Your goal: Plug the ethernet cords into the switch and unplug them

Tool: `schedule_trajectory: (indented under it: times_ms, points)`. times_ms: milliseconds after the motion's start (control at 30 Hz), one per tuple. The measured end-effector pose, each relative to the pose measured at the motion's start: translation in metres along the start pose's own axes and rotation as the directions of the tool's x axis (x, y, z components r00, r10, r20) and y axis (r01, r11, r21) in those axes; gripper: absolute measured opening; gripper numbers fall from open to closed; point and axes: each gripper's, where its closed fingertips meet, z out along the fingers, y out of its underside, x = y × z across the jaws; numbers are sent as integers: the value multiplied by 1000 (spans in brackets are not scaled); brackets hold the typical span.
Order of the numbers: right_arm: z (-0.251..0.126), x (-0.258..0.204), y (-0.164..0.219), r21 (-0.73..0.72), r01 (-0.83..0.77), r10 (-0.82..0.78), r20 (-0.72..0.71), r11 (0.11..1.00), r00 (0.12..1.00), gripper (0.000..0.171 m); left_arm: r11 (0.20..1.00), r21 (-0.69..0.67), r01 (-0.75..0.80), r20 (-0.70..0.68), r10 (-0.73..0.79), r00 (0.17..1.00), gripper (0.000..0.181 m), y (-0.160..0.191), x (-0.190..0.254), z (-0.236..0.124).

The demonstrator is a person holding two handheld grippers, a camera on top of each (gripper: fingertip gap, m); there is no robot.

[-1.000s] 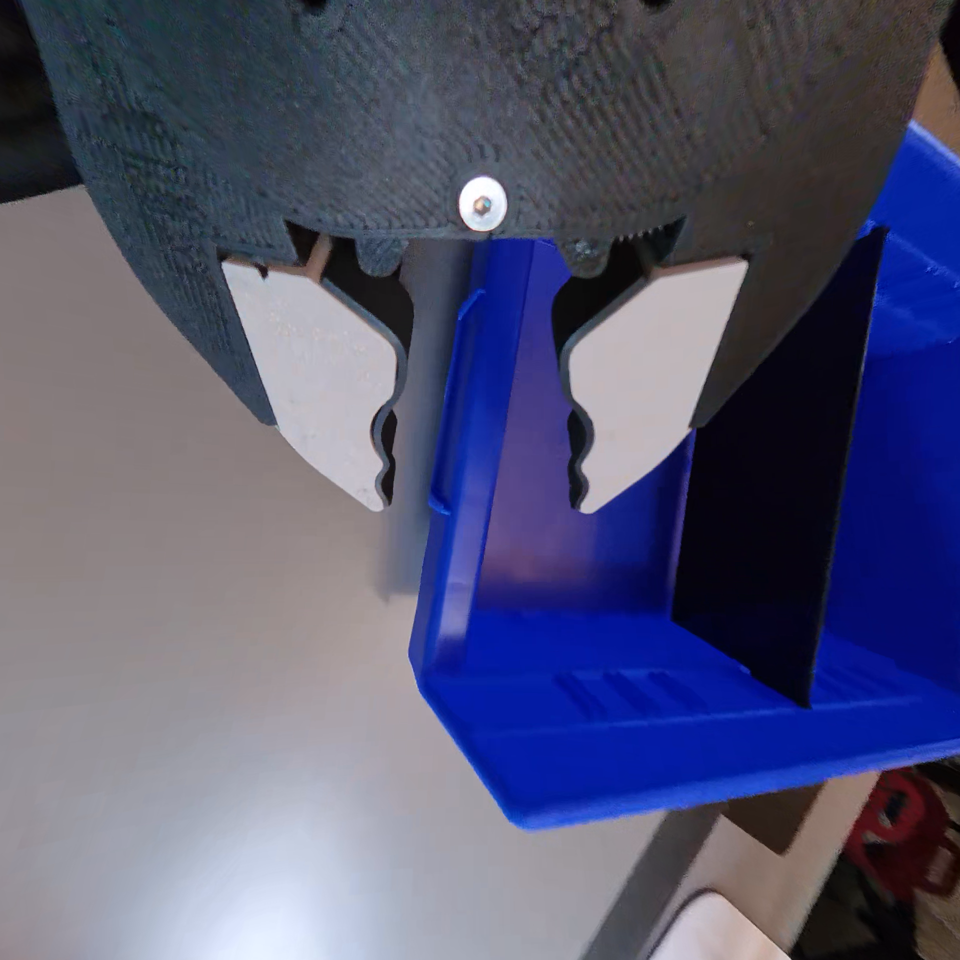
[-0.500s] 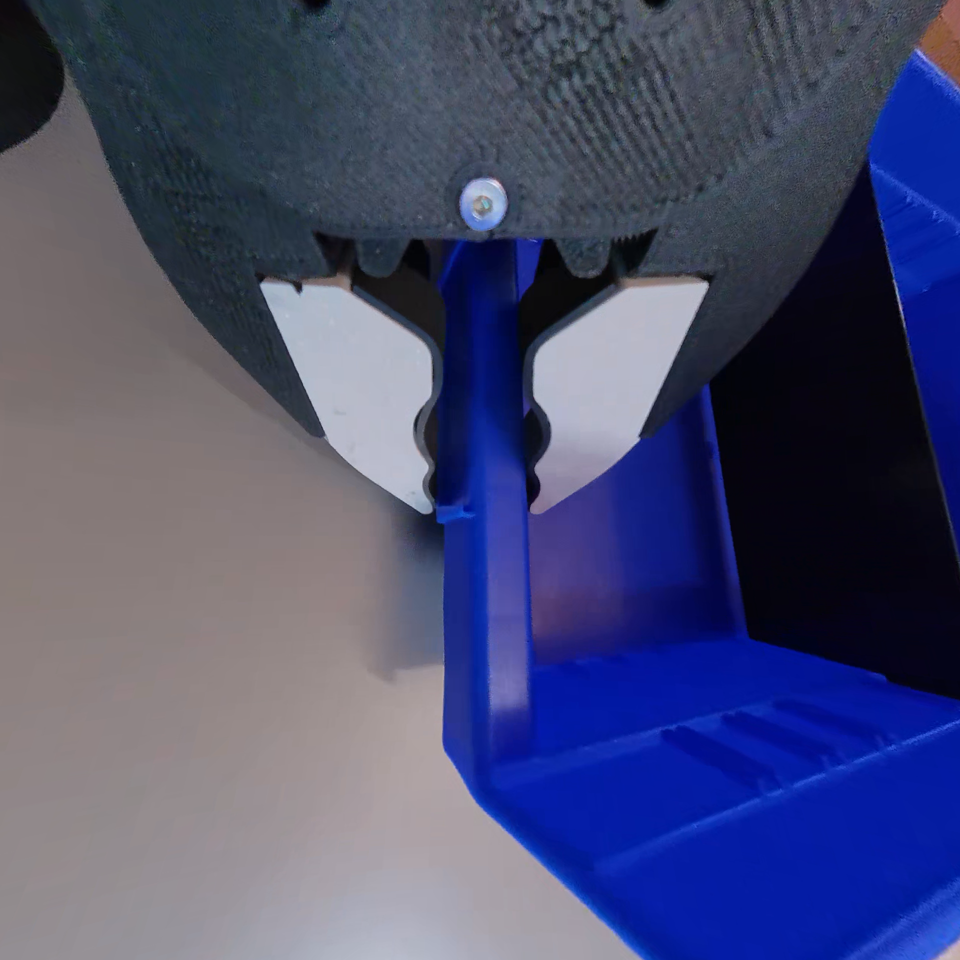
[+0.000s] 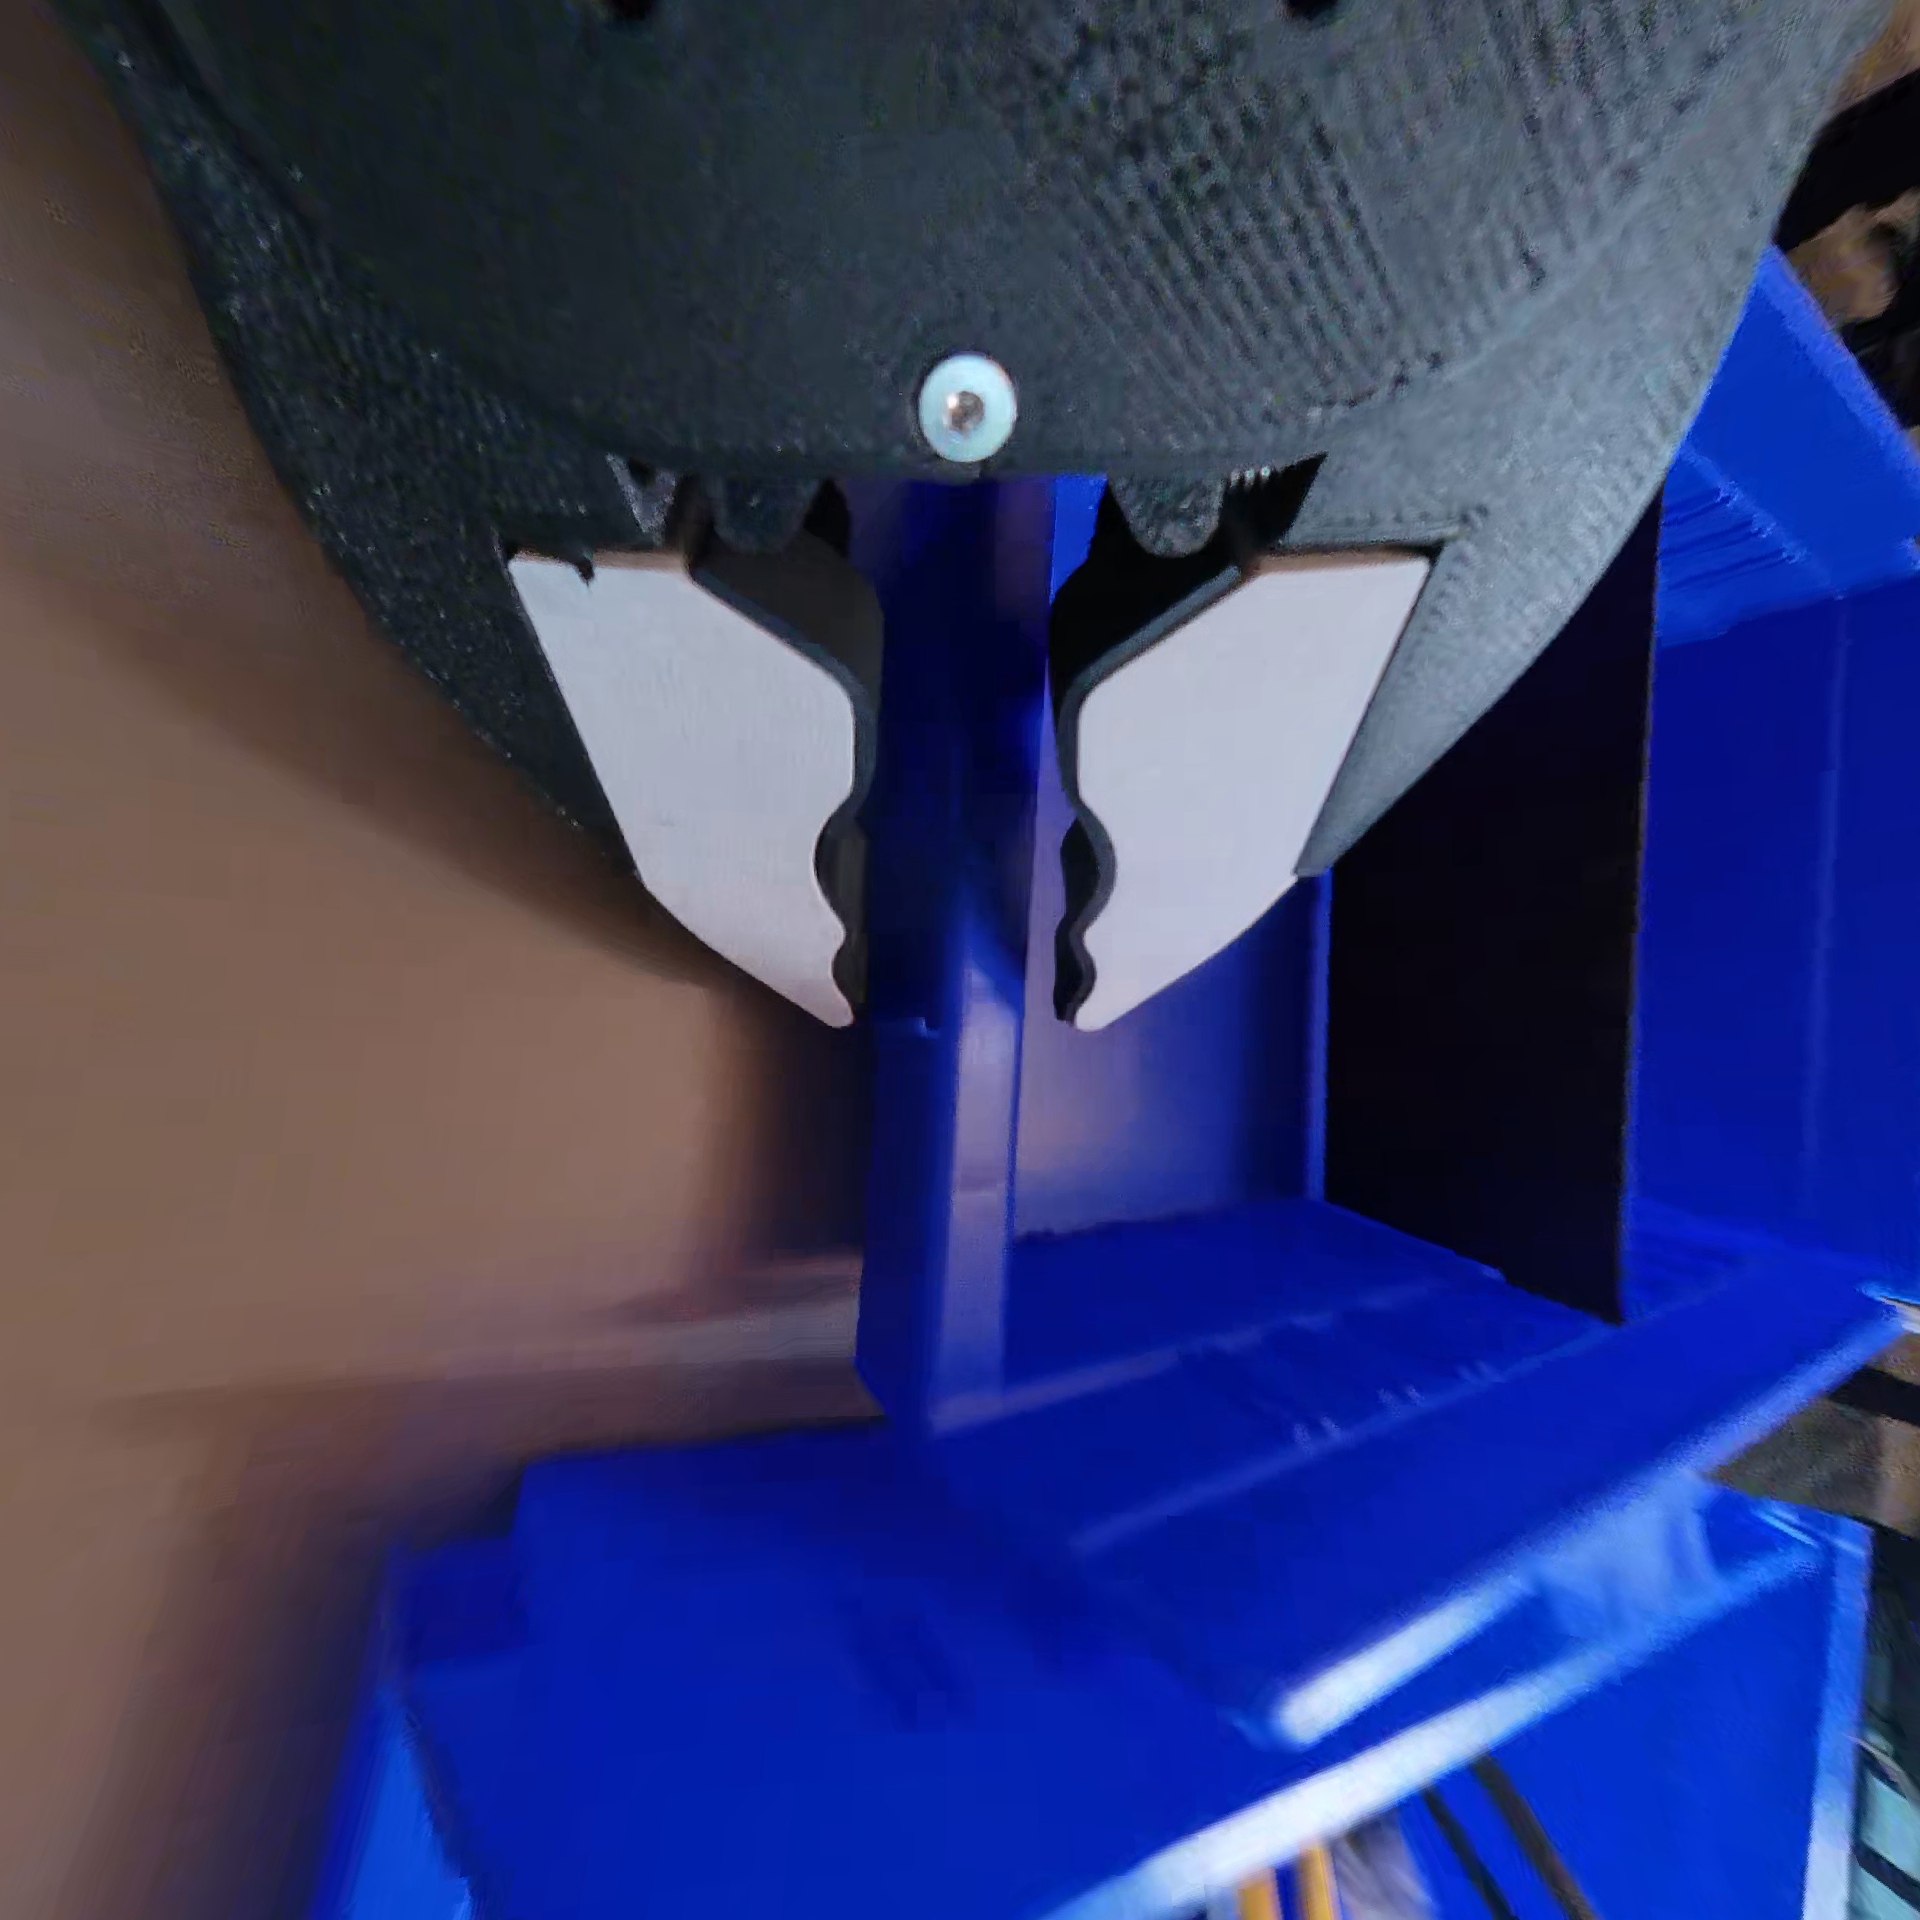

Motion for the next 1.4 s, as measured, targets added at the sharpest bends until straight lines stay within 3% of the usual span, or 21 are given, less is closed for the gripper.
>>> schedule_trajectory:
  times_ms: [100, 233, 333, 433, 600, 667, 767, 967, 1067, 1200, 1400]
  points:
    - [-47, 26, -2, 150, -267, 289, -154, 952, 945, 41, 972, 174, 161, -33, -158, 987, 38, -28, 9, -25]
    - [-98, 65, 54, 359, -583, 685, -385, 729, 619, 47, 843, 321, 431, -152, -404, 902, 41, -68, 28, -44]
    - [-83, 57, 98, 341, -723, 784, -429, 601, 449, 61, 739, 329, 588, -200, -554, 808, 45, -91, 36, -29]
    - [-60, 50, 112, 325, -790, 827, -425, 519, 368, 61, 640, 306, 704, -173, -690, 703, 50, -100, 31, 1]
    - [-35, 48, 117, 305, -838, 858, -404, 453, 317, 41, 590, 319, 742, -47, -772, 634, 45, -100, 17, 25]
    - [-34, 50, 118, 325, -833, 860, -412, 447, 301, 41, 582, 335, 741, 1, -787, 618, 41, -100, 12, 27]
    - [-45, 55, 127, 347, -819, 845, -457, 457, 278, 20, 532, 367, 763, 13, -823, 568, 34, -103, 8, 28]
    - [-71, 57, 130, 381, -804, 840, -481, 457, 250, 19, 563, 422, 710, 52, -797, 602, 28, -129, 1, 16]
    - [-96, 73, 106, 436, -754, 832, -492, 491, 257, 20, 583, 486, 651, 93, -775, 625, 26, -144, -15, -14]
    - [-124, 106, 42, 504, -659, 817, -472, 558, 331, 23, 597, 579, 556, 184, -759, 624, 23, -150, -45, -84]
    - [-120, 148, -94, 609, -487, 772, -396, 626, 498, 23, 603, 651, 462, 371, -783, 499, 19, -94, -76, -206]
